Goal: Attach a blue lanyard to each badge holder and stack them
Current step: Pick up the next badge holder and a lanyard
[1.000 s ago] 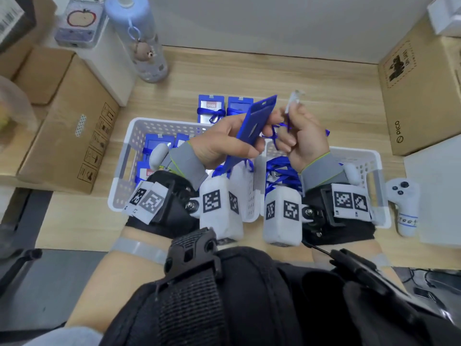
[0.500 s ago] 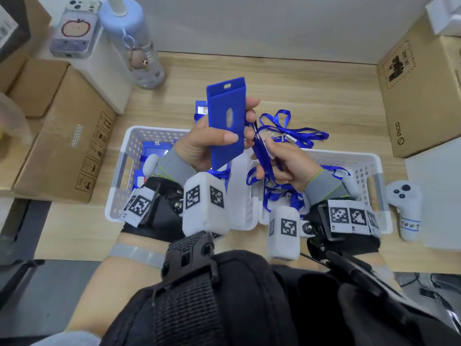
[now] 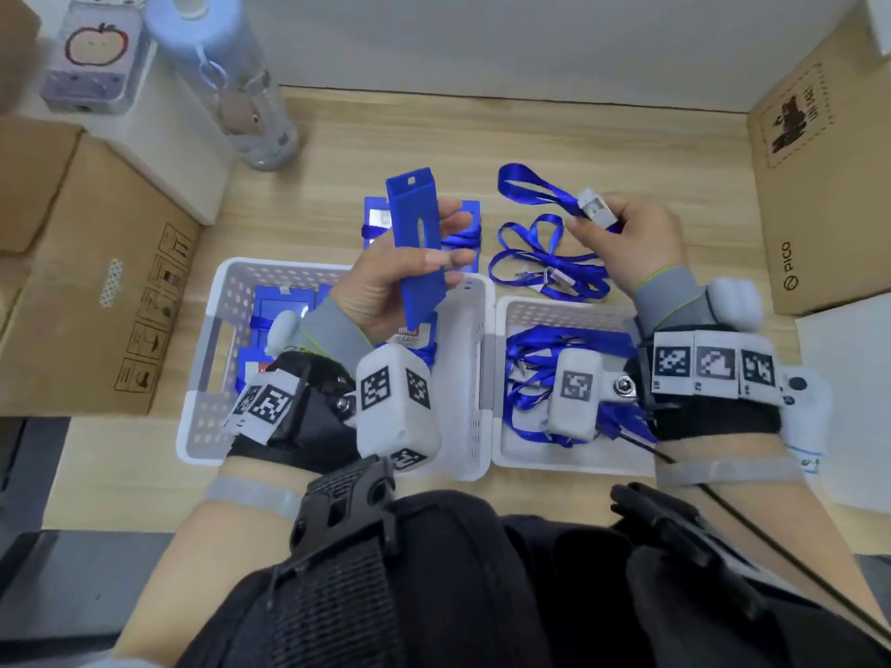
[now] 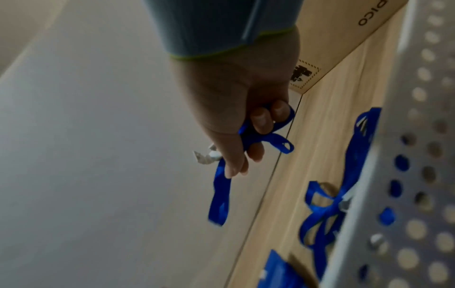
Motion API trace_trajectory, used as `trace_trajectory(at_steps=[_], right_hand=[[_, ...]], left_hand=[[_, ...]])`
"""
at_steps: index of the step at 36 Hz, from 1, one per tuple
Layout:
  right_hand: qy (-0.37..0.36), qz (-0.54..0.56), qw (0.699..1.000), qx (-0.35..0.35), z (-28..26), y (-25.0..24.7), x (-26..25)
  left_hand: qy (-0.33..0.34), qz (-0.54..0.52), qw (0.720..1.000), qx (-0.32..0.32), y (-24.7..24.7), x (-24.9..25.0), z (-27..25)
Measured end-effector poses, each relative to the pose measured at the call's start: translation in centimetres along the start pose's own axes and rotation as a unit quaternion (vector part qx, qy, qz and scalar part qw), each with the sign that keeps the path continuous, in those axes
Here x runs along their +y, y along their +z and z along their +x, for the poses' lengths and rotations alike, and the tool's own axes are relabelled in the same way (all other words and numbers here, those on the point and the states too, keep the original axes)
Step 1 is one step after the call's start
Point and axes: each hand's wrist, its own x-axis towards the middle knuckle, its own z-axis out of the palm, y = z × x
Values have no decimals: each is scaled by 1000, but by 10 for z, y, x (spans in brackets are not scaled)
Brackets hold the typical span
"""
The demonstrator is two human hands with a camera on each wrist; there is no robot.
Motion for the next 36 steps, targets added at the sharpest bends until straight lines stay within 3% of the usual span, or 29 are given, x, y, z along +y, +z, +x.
trace_trajectory(at_steps=[5, 11, 15, 20, 24, 28, 33, 36], right_hand=[[67, -119, 990, -26, 17, 9, 26], [105, -142, 981, -74, 24, 19, 45], [124, -102, 984, -73, 23, 22, 50], [72, -121, 990, -29, 12, 16, 44], [46, -25, 999, -11, -2, 8, 29], [57, 79, 991, -93, -22, -1, 11], [88, 11, 974, -207, -40, 0, 8], [91, -42, 970, -222, -47, 8, 16]], left_hand=[[-8, 3, 999, 34, -10, -5, 8], [-20, 11, 998, 53, -12, -9, 11], [-19, 21, 998, 56, -11, -8, 11], [-14, 17, 999, 48, -7, -8, 5], [-14, 14, 999, 45, -3, -8, 1], [-1, 15, 999, 33, 4, -8, -6], [9, 23, 1000, 19, 10, -8, -12], [6, 20, 1000, 15, 12, -12, -15]])
